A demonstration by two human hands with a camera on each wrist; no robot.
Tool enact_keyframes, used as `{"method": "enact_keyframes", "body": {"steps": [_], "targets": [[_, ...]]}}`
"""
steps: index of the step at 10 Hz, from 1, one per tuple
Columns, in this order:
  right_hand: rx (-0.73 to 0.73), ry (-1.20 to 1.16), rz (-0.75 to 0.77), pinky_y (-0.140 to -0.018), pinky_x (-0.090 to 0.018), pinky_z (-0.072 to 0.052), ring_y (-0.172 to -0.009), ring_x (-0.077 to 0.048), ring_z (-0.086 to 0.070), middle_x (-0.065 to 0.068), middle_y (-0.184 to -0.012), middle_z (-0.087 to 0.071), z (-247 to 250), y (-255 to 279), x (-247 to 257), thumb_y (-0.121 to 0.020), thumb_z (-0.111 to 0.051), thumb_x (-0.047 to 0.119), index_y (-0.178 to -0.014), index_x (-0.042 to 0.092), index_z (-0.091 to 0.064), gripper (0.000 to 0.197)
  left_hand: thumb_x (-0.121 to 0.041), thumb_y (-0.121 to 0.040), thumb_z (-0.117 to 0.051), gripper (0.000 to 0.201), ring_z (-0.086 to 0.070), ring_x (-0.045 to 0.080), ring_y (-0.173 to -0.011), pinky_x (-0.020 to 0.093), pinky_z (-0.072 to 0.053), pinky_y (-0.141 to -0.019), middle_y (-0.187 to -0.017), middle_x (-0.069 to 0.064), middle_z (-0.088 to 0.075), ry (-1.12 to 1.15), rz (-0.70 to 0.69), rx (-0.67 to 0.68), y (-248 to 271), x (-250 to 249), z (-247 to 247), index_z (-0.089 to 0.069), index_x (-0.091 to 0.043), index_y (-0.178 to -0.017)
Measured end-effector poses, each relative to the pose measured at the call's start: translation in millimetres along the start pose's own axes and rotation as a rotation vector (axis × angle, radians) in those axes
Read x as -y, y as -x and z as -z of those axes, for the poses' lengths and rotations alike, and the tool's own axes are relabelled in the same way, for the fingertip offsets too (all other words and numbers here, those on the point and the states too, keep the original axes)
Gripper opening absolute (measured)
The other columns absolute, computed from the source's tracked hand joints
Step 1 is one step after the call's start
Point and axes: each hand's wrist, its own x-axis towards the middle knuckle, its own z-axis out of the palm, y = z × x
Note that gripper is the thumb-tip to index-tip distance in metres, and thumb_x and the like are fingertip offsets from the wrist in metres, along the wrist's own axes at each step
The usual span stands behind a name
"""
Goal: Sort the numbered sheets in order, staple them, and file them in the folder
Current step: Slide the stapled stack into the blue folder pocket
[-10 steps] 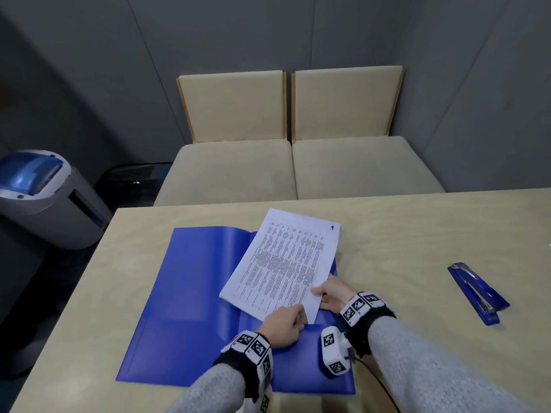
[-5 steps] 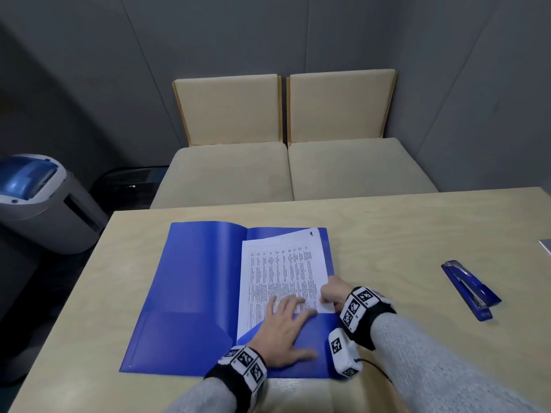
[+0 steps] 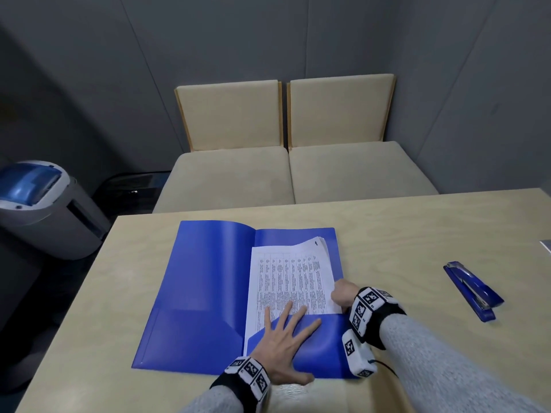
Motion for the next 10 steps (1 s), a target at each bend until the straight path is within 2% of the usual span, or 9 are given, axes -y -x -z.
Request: {"method": "enact_keyframes", "body": {"steps": [1, 2, 3, 4, 5, 6, 8, 9, 10], "targets": [[0.009, -0.043, -0.023, -0.088, -0.030, -0.044, -0.114, -0.029, -0.055, -0.023, -0.133, -0.051, 3.2, -0.9, -4.3, -0.096, -0.041, 0.009, -0.131, -0.006, -0.046, 0.039, -0.092, -0.054, -0.036, 0.111, -0.013, 0.031, -0.142, 0.067, -0.004, -0.100, -0.154, 0.004, -0.032, 0.024, 0.032, -0.142, -3.9, 0.2, -6.3, -0.020, -0.038, -0.150], [0.039, -0.044, -0.045, -0.065, -0.023, -0.039, -0.093, -0.026, -0.055, -0.021, -0.115, -0.059, 6.0, -2.6, -8.6, -0.091, -0.040, 0.006, -0.099, -0.004, -0.058, 0.022, -0.091, -0.062, -0.035, 0.111, 0.022, 0.021, -0.144, 0.054, 0.020, -0.112, -0.157, -0.004, 0.014, 0.315, 0.263, -0.213, 2.7, 13.5, 11.9, 0.005, -0.038, -0.151], [-0.056, -0.060, -0.093, -0.073, -0.026, -0.040, -0.103, -0.029, -0.052, -0.017, -0.119, -0.052, 3.7, -5.4, -13.6, -0.087, -0.045, 0.013, -0.093, 0.005, -0.052, 0.012, -0.062, -0.085, -0.048, 0.088, -0.015, 0.032, -0.142, 0.039, -0.011, -0.117, -0.155, 0.013, -0.015, 0.540, 0.645, -0.424, -2.8, 36.3, 28.8, -0.013, -0.015, -0.152], [-0.221, -0.233, -0.122, -0.090, -0.032, -0.042, -0.111, -0.034, -0.049, -0.018, -0.127, -0.043, -1.4, -5.1, -18.6, -0.086, -0.045, 0.011, -0.120, 0.003, -0.046, 0.035, -0.022, -0.093, -0.049, 0.052, -0.044, 0.033, -0.119, 0.039, -0.037, -0.101, -0.132, 0.016, -0.043, 0.614, 0.771, -0.430, -16.1, 52.2, 40.8, -0.037, -0.008, -0.141], [-0.282, -0.230, -0.108, -0.089, -0.032, -0.042, -0.114, -0.033, -0.053, -0.017, -0.125, -0.056, -3.1, -2.2, -19.6, -0.088, -0.042, 0.005, -0.121, 0.002, -0.050, 0.034, -0.014, -0.090, -0.047, 0.031, -0.056, 0.031, -0.104, 0.037, -0.047, -0.084, -0.118, 0.010, -0.051, 0.657, 0.792, -0.385, -20.4, 53.1, 49.2, -0.056, -0.014, -0.120], [-0.276, -0.185, -0.075, -0.088, -0.031, -0.043, -0.112, -0.032, -0.055, -0.016, -0.123, -0.059, -2.9, -1.1, -16.1, -0.087, -0.043, 0.005, -0.115, 0.002, -0.056, 0.032, -0.015, -0.088, -0.049, 0.022, -0.059, 0.030, -0.094, 0.034, -0.048, -0.075, -0.114, 0.006, -0.050, 0.613, 0.817, -0.338, -20.8, 51.9, 52.0, -0.059, -0.016, -0.108], [-0.252, -0.126, -0.043, -0.081, -0.030, -0.045, -0.108, -0.032, -0.057, -0.014, -0.123, -0.057, -3.2, 1.3, -10.2, -0.085, -0.043, 0.007, -0.115, 0.007, -0.059, 0.034, -0.015, -0.088, -0.052, 0.006, -0.058, 0.028, -0.084, 0.032, -0.045, -0.072, -0.111, 0.007, -0.052, 0.557, 0.828, -0.310, -17.7, 50.0, 50.3, -0.055, -0.012, -0.092], [-0.244, -0.074, -0.040, -0.079, -0.030, -0.044, -0.106, -0.032, -0.057, -0.013, -0.124, -0.048, -8.7, 4.4, -5.5, -0.086, -0.041, 0.007, -0.122, 0.011, -0.051, 0.037, -0.014, -0.086, -0.051, 0.002, -0.057, 0.029, -0.084, 0.034, -0.048, -0.075, -0.110, 0.008, -0.053, 0.561, 0.810, -0.319, -14.8, 50.3, 50.1, -0.052, -0.012, -0.087], [-0.285, -0.034, -0.009, -0.085, -0.033, -0.047, -0.107, -0.033, -0.053, -0.013, -0.124, -0.037, -19.6, 9.5, -3.0, -0.088, -0.042, 0.005, -0.136, 0.012, -0.035, 0.049, -0.018, -0.089, -0.051, 0.024, -0.059, 0.031, -0.099, 0.036, -0.047, -0.082, -0.117, 0.009, -0.051, 0.567, 0.803, -0.297, -12.8, 50.3, 49.2, -0.053, -0.011, -0.111]]}}
